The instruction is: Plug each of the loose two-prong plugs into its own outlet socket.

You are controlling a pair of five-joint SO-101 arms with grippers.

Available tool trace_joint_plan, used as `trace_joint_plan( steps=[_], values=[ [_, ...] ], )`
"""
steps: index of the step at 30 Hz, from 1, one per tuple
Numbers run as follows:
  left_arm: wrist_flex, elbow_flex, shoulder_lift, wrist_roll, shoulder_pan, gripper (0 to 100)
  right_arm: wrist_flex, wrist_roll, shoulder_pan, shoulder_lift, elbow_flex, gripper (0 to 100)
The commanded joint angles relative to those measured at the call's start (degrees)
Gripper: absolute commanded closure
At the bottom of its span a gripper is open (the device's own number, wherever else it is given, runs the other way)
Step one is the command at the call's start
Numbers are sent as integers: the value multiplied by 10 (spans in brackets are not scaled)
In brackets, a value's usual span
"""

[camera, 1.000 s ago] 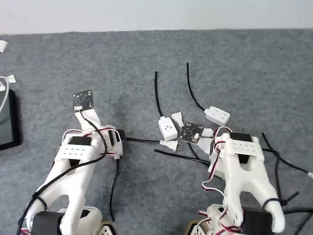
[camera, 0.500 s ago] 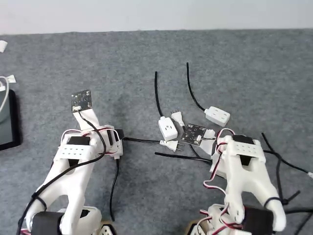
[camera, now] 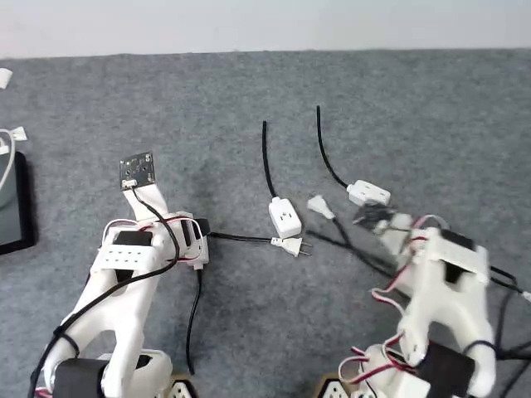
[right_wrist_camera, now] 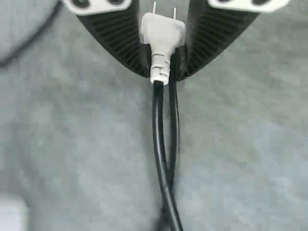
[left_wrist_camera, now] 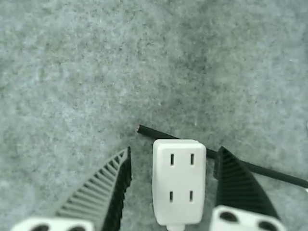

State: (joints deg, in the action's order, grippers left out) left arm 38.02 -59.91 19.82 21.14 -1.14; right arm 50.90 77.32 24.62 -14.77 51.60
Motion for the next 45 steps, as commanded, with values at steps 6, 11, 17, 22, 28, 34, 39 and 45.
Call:
trace_joint_plan(
  steps=[6, 11, 17, 22, 28, 34, 39, 45],
  values=[
    [-14, 23, 2, 2, -4, 736, -30, -142, 155, 5, -81, 983],
    [-14, 23, 2, 2, -4, 736, -123, -178, 214, 5, -33, 981],
    [-14, 23, 2, 2, -4, 736, -166, -183, 239, 5, 11, 816],
    [-14, 23, 2, 2, -4, 736, -165, -184, 238, 5, 14, 818],
    [-14, 23, 2, 2, -4, 736, -166, -183, 239, 4, 7, 876],
    [-14, 23, 2, 2, -4, 736, -165, -223, 248, 4, -26, 876],
    [-14, 23, 2, 2, -4, 736, -160, -272, 252, 6, -40, 876],
    [-14, 23, 2, 2, -4, 736, -160, -273, 251, 71, -62, 876]
  ],
)
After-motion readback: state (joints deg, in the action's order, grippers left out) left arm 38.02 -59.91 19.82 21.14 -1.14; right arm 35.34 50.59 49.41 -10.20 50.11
